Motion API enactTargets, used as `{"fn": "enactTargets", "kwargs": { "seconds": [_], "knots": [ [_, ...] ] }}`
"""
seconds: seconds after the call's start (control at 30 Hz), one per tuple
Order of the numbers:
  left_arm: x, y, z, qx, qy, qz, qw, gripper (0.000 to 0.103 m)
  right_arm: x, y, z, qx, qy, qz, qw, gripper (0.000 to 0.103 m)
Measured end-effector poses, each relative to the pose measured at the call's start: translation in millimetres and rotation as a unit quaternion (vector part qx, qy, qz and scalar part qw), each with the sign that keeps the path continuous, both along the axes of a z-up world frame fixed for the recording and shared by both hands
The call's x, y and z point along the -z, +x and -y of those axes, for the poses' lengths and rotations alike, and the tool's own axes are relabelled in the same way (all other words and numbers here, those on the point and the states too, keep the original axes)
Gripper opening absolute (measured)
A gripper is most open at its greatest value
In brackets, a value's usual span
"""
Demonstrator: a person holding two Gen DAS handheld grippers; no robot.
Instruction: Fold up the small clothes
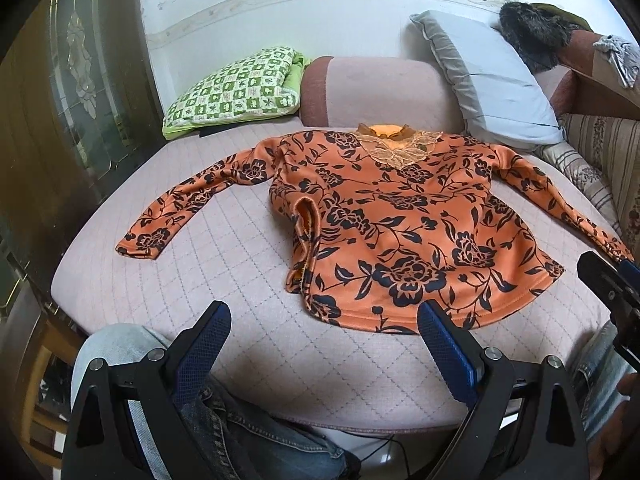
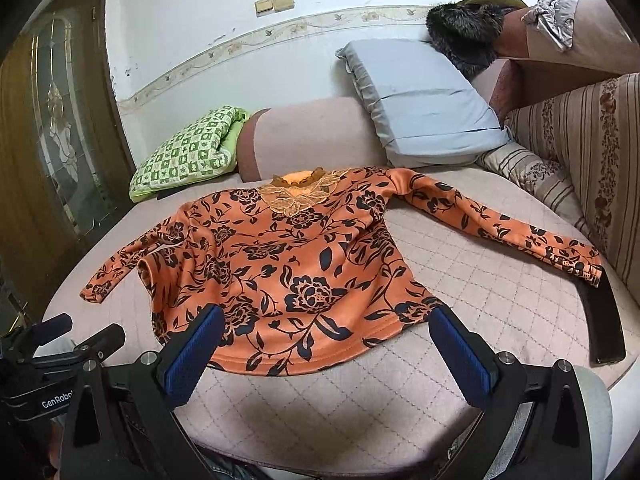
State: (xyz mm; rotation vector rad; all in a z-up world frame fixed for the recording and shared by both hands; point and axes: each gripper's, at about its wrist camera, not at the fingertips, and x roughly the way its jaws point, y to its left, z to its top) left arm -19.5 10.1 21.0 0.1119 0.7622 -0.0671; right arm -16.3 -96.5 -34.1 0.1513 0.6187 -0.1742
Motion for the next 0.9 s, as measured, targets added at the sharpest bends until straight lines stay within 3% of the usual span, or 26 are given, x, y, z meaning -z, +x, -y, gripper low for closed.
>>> {"fn": "enactTargets", "kwargs": {
  "seconds": [0.63, 0.9],
  "knots": [
    [-0.7, 1.3, 0.1, -0.004, -0.003, 0.003, 1.0, 0.096, -0.4, 1.2, -1.8, -0.004, -0.005, 0.001, 1.0, 0.103],
    [-6.1, 14.5, -24.4, -0.028, -0.031, -0.009, 0.9991, 0.096, -7.9, -0.6, 8.5, -0.001, 0.01, 0.006, 1.0, 0.102]
  ]
}}
